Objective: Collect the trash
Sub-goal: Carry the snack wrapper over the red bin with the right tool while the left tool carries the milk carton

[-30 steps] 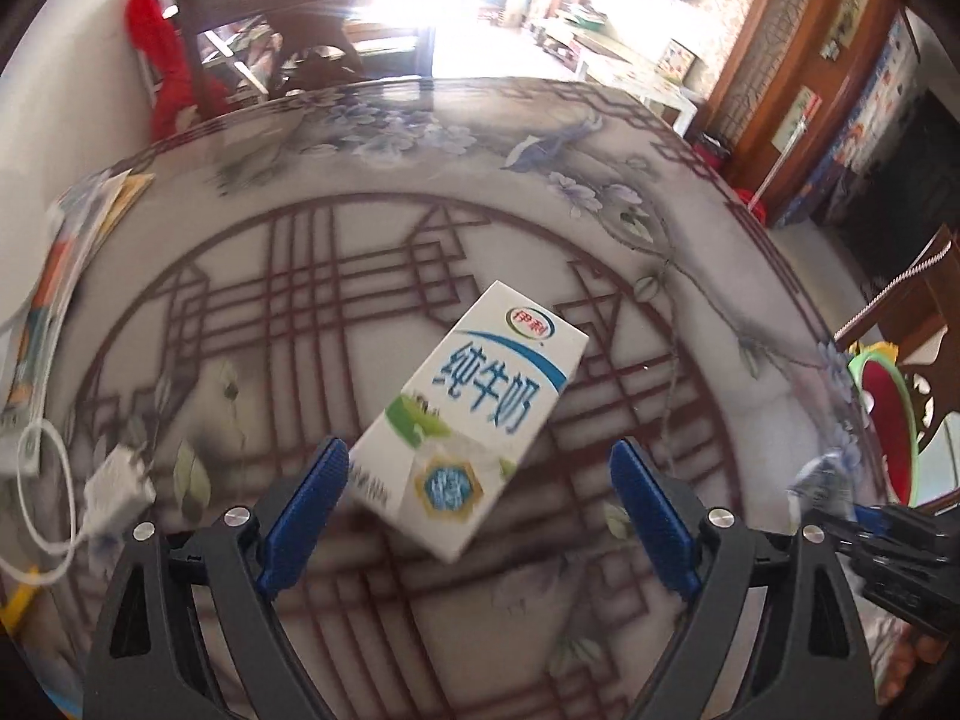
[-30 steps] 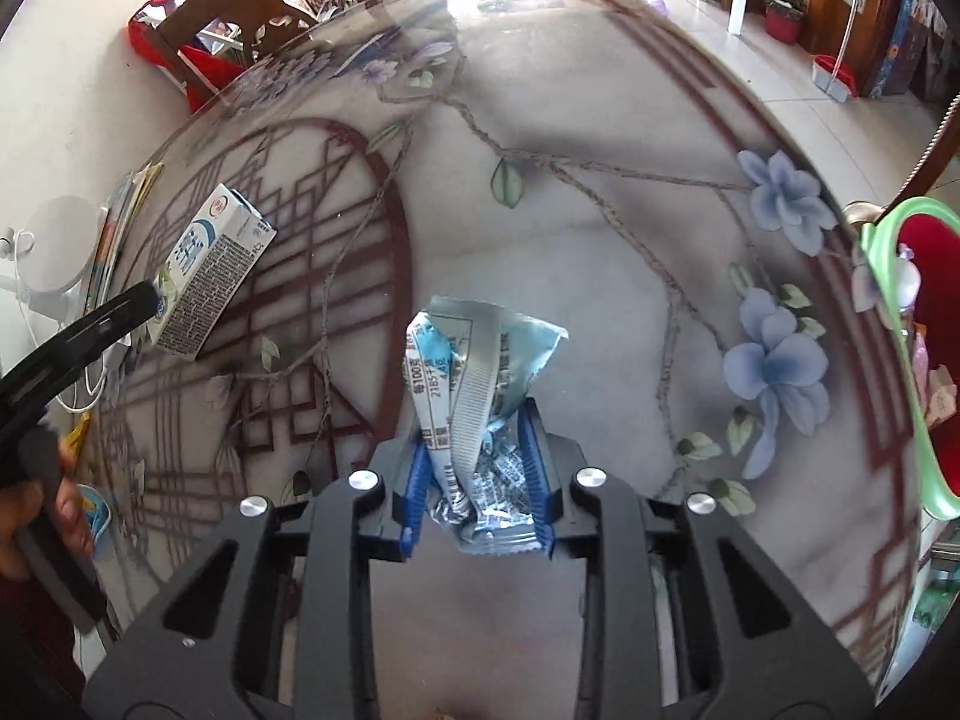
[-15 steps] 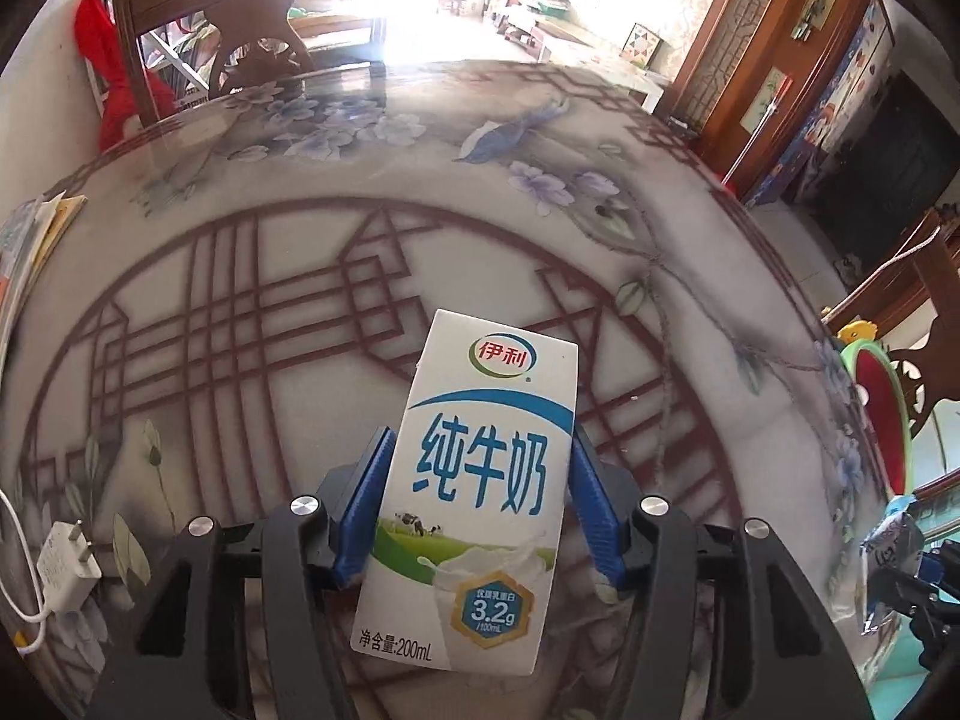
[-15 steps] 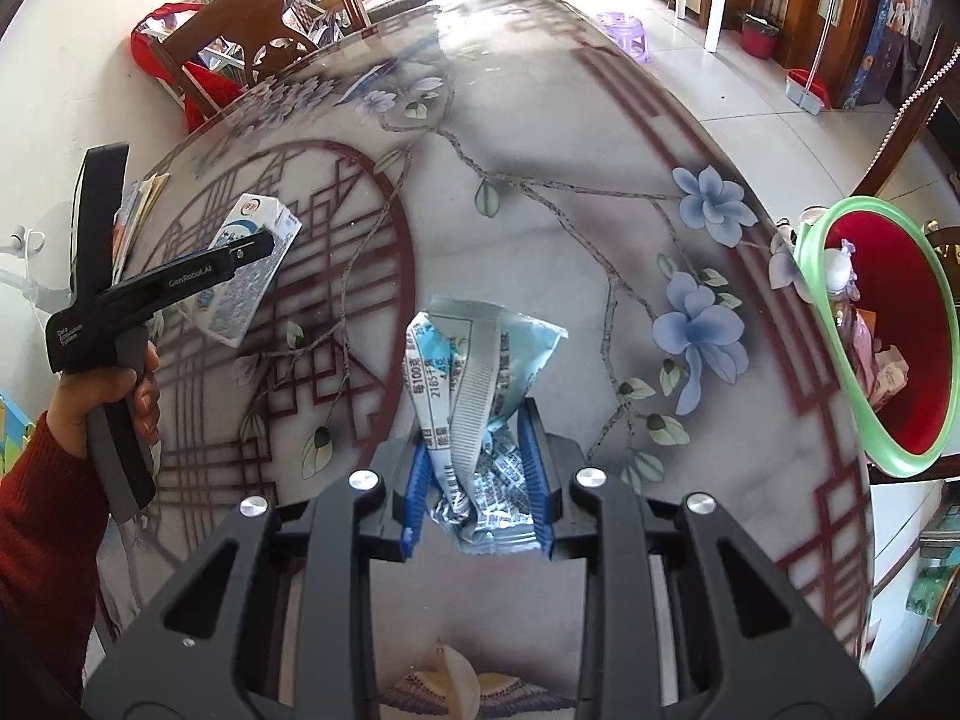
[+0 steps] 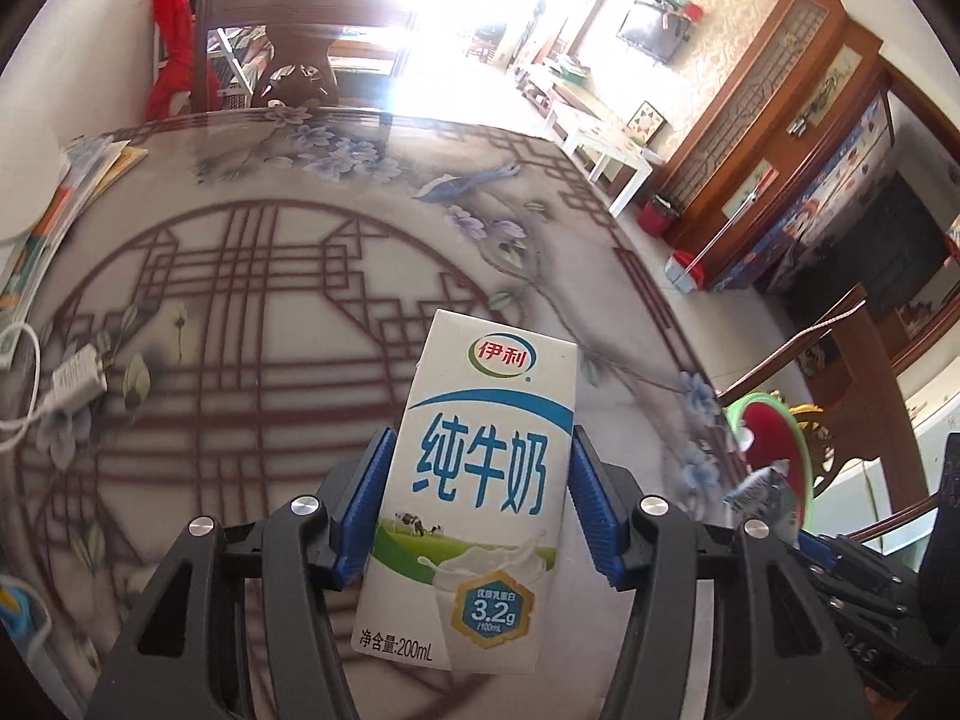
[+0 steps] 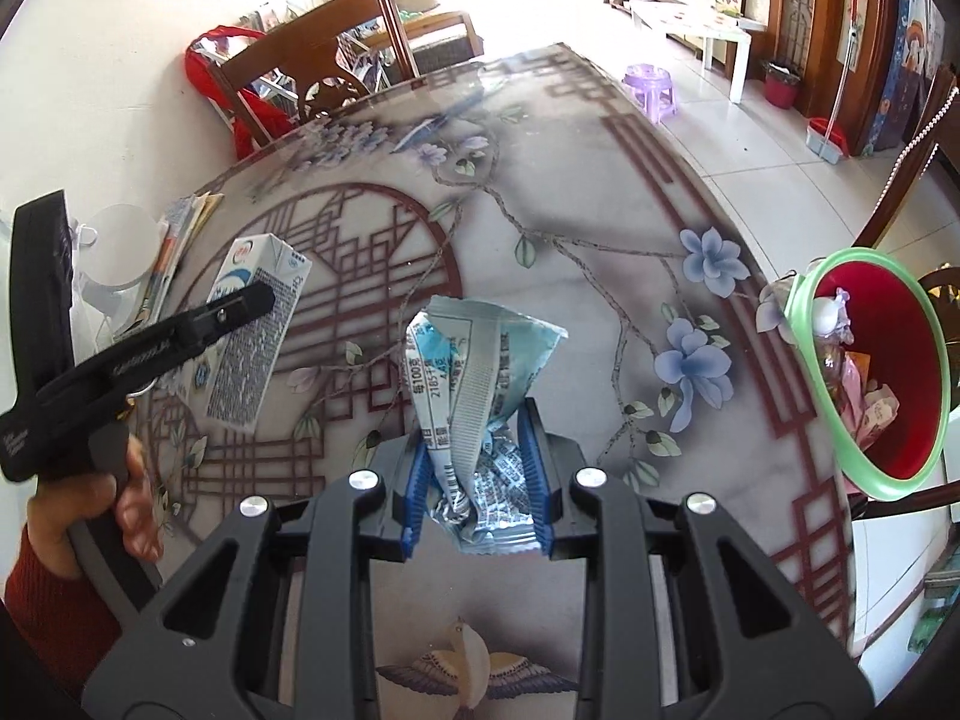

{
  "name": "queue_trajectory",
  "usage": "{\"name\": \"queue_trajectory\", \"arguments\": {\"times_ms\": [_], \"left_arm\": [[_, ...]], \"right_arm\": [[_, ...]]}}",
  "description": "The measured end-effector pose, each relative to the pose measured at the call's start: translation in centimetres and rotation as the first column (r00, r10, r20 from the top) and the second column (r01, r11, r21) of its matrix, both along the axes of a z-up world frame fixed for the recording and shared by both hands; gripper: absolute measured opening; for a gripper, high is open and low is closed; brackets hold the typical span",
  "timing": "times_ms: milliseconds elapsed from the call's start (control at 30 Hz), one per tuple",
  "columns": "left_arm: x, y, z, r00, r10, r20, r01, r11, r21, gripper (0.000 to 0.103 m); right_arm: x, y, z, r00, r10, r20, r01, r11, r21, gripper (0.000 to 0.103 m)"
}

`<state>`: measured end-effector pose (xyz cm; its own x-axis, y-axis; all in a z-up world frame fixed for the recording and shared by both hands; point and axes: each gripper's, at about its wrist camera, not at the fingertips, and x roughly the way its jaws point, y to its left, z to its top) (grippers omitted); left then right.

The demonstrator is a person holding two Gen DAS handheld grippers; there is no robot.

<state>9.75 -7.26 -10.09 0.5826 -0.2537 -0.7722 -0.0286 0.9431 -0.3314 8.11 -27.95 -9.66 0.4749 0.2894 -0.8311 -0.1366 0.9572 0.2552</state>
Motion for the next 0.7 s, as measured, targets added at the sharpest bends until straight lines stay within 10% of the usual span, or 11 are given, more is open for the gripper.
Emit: {"name": "queue_trajectory", "arguments": {"times_ms": [700], "left_arm": [[-2.4,-5.7,2.3,0.999,-0.018,0.036,0.018,1.000,0.013,0.054]], "right_arm": [[-3.4,-6.5,1.2,0.998,-0.053,0.046,0.053,0.999,-0.002,0.027]]}}
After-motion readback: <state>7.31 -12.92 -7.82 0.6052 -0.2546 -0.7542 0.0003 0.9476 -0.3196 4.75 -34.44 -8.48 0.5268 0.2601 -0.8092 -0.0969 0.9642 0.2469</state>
